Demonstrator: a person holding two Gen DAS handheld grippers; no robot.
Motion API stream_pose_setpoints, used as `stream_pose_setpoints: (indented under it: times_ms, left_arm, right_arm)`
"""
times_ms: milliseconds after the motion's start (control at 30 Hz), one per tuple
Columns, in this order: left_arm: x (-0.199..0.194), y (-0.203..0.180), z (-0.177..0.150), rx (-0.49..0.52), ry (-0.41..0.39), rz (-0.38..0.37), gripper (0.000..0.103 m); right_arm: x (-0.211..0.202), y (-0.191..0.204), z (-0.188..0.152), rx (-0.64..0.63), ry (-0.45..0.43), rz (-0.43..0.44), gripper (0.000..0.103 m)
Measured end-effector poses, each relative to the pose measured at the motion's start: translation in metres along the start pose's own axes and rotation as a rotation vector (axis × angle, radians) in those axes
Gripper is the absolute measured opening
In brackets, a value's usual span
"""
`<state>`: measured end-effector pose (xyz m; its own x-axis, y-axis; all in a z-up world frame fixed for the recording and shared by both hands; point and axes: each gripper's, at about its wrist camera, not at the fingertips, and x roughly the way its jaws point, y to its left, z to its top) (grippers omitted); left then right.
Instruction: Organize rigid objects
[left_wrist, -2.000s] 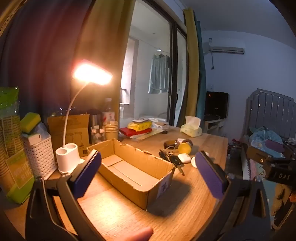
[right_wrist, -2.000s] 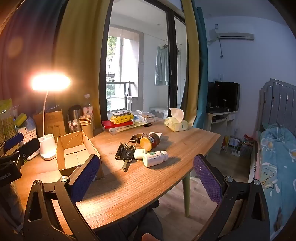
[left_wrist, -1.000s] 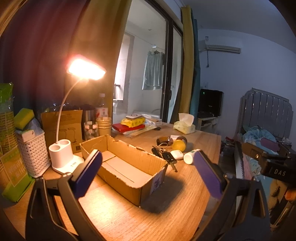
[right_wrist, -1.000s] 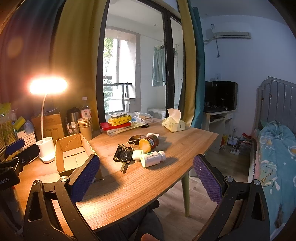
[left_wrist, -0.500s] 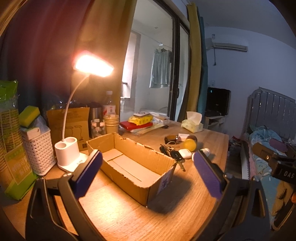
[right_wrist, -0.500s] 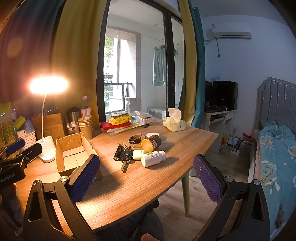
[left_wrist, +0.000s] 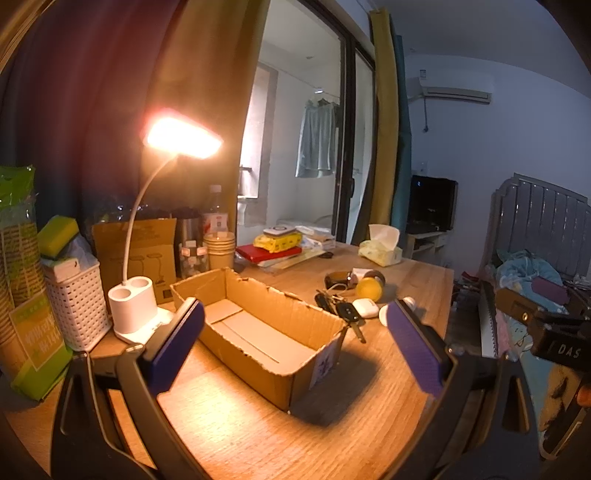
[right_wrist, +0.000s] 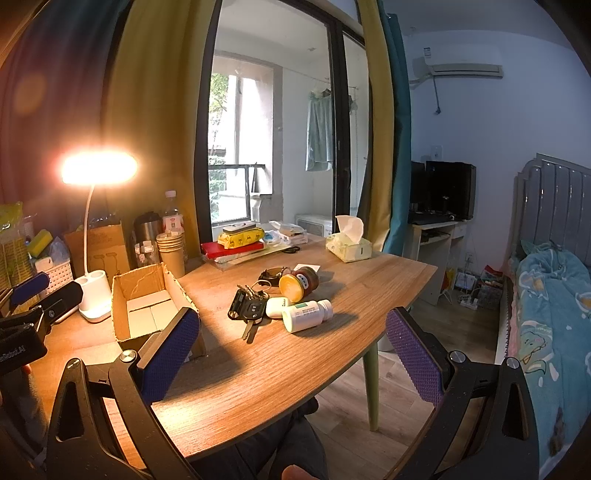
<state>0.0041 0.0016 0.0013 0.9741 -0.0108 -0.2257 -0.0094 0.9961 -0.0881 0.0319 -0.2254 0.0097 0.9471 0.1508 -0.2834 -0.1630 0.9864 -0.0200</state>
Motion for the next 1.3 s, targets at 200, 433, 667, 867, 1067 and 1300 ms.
stream_pose_setpoints:
  times_ms: [200,433,667,867,1067,1300]
  left_arm:
    - [-0.0012,-0.0005,0.0009,0.005,-0.002,0.007,0.099]
    - [-0.0021,-0.0033,0.0011,0.008,-0.001,-0.002,0.099]
    - [-0.0018,-0.0041,0.0012,0.011,0.006,-0.009,0.099]
    - [-0.0011,-0.0039,0.0009,0.010,0.007,-0.011,0.099]
    - [0.0000,-0.0026,0.0000,0.006,0.009,-0.009,0.099]
    - [-0.0005,-0.0022,-0.0017,-0.001,0.014,-0.006,0.099]
  right_arm:
    - [-0.0022,0.0009,-0.0004,-0.004,0.000,0.004,0.103]
    - [-0.0019,0.0013,-0.0005,-0.005,0.000,0.003,0.103]
    - [-0.0017,0.0014,-0.0004,-0.005,0.002,0.004,0.103]
    - [-0.0015,0.0014,-0.0002,-0.006,0.002,0.004,0.102]
    - [-0.0017,0.0029,-0.0010,-0.006,0.003,0.004,0.103]
    - [-0.0007,0.0030,-0.0010,-0.008,0.005,0.005,0.103]
